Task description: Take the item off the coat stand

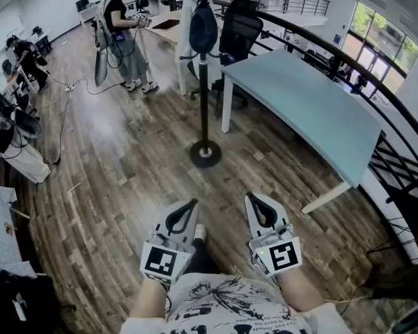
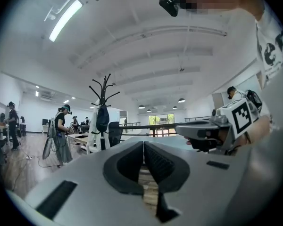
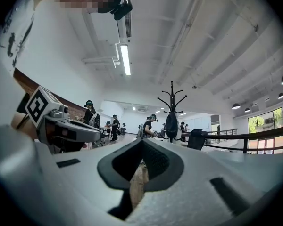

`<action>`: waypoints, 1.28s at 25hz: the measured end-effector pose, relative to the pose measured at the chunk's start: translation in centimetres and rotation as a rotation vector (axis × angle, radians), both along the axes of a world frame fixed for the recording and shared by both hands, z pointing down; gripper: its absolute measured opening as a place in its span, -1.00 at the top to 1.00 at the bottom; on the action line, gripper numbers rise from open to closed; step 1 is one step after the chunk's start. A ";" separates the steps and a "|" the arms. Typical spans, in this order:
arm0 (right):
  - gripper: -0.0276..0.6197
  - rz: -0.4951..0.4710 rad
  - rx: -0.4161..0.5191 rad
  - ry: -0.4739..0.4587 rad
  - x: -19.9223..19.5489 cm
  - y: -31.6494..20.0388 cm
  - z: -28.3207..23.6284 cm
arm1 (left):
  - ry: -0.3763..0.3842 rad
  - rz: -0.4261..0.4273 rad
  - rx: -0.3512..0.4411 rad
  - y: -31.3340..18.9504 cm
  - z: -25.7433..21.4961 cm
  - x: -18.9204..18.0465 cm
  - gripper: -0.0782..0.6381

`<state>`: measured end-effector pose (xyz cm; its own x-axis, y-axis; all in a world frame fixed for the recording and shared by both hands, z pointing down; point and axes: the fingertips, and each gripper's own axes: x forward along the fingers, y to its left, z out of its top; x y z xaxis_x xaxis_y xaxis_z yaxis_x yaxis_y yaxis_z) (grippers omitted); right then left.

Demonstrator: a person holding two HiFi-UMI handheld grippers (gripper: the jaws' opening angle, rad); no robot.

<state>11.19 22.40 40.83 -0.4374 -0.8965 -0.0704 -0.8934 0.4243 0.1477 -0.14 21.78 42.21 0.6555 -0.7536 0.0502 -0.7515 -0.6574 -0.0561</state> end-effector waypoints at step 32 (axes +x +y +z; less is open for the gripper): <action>0.93 0.071 -0.032 0.014 -4.4 -41.9 -1.4 | 0.006 -0.013 0.004 -39.9 -2.6 -6.2 0.77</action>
<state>6.84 -19.46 39.44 -0.3736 -0.9269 -0.0358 -0.9192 0.3648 0.1483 -6.29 -18.14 39.59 0.6457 -0.7624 0.0432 -0.7604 -0.6471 -0.0544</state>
